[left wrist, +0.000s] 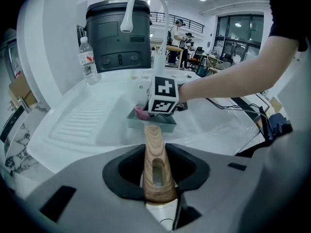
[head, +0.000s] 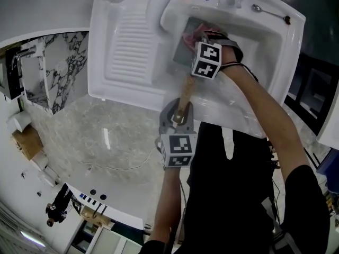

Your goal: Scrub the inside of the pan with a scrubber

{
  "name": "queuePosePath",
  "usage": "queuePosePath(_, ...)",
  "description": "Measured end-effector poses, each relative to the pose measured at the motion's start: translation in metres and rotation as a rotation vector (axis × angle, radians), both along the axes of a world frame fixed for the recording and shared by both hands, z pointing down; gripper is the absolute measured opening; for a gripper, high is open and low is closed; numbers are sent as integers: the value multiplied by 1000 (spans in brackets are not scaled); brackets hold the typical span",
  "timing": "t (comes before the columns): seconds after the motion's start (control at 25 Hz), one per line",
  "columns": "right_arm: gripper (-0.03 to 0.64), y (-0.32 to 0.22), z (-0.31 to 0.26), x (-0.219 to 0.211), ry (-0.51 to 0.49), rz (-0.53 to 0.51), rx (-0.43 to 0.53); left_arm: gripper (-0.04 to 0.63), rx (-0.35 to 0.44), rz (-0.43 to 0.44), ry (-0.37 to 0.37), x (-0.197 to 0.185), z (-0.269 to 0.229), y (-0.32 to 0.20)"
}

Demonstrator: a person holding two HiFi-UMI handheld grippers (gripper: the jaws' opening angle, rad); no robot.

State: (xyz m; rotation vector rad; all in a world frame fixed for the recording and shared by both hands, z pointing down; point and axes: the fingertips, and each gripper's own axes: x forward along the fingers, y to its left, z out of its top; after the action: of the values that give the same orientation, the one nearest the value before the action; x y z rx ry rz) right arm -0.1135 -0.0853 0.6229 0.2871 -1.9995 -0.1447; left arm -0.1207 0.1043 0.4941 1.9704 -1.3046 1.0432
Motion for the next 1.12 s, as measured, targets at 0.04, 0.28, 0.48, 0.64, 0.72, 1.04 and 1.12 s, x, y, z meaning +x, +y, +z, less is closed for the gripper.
queuePosePath(0.04, 25, 11, -5, -3, -45, -4, -53, 138, 0, -4, -1, 0, 0, 1)
queuePosePath(0.28, 25, 65, -35, -23, -228, -138, -325, 138, -16, -11, 0, 0, 0, 4)
queuePosePath(0.48, 25, 85, -39, -15, -210, -333, -424, 137, -22, -11, 2, 0, 1, 3)
queuePosePath(0.64, 25, 52, -22, -6, -165, -272, -314, 138, -29, -10, 2, 0, 2, 4)
queuePosePath(0.72, 25, 31, -12, -2, -144, -212, -231, 137, -25, -6, 0, 0, 1, 3)
queuePosePath(1.04, 25, -29, 19, 21, 77, -123, 120, 137, -18, -11, 0, 0, 0, 2)
queuePosePath(1.12, 25, -28, 22, 26, 104, -104, 108, 138, -19, -9, 1, 0, 0, 3)
